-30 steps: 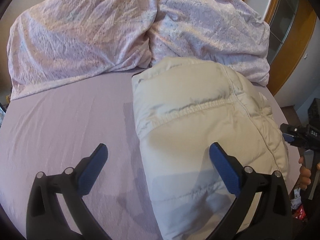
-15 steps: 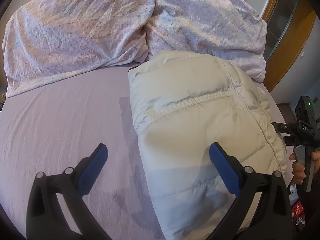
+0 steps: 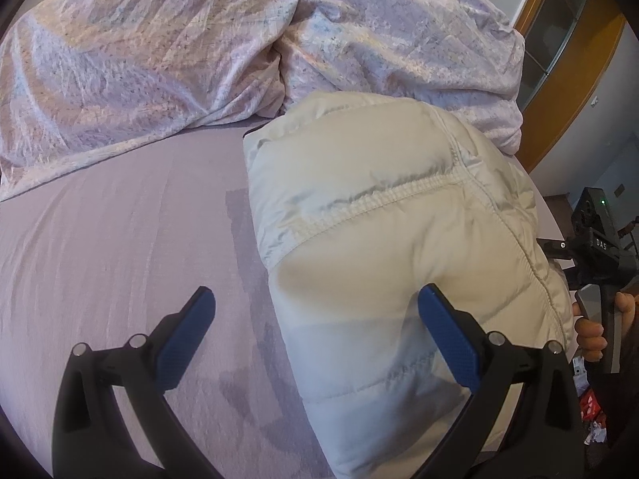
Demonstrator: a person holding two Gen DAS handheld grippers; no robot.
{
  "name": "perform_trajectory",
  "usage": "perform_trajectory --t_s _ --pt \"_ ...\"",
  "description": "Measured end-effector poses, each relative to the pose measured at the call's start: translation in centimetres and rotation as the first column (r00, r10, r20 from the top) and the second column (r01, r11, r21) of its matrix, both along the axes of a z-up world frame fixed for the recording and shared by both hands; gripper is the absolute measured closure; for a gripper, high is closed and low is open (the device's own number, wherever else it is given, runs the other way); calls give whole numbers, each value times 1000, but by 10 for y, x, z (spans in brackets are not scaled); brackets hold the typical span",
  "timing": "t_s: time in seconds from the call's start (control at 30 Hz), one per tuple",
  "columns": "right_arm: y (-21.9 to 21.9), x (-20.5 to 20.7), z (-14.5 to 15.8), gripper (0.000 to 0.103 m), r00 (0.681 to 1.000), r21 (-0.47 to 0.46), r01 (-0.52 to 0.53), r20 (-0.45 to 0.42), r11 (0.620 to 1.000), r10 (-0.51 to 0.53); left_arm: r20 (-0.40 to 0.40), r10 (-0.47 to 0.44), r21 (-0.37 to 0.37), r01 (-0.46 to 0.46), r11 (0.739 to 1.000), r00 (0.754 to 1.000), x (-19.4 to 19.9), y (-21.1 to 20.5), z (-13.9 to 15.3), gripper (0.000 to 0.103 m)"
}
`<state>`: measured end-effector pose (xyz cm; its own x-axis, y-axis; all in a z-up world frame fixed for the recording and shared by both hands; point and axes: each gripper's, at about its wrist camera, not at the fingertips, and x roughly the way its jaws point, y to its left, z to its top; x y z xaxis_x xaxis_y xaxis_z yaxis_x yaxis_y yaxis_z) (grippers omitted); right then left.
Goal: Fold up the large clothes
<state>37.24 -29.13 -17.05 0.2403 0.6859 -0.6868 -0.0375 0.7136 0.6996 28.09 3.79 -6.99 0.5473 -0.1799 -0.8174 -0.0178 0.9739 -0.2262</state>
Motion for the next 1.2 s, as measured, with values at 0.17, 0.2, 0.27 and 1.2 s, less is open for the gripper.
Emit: perform_trajectory --t_s 0.17,0.2,0.27,1.2 --pt "3 4 -3 1 1000 14 -11 -27 1000 12 -24 -13 -61 12 998 1000 5 6 -6 2" --pt "2 5 -4 1 999 18 -13 -32 1000 13 -30 -14 -76 12 997 999 6 7 -8 2" --pt "3 7 -6 1 999 26 -16 -45 1000 17 -45 -16 -120 10 993 999 9 10 -12 2" --pt "11 18 -20 15 996 183 -59 -54 981 70 -131 -16 -477 -49 877 991 32 23 -44 12"
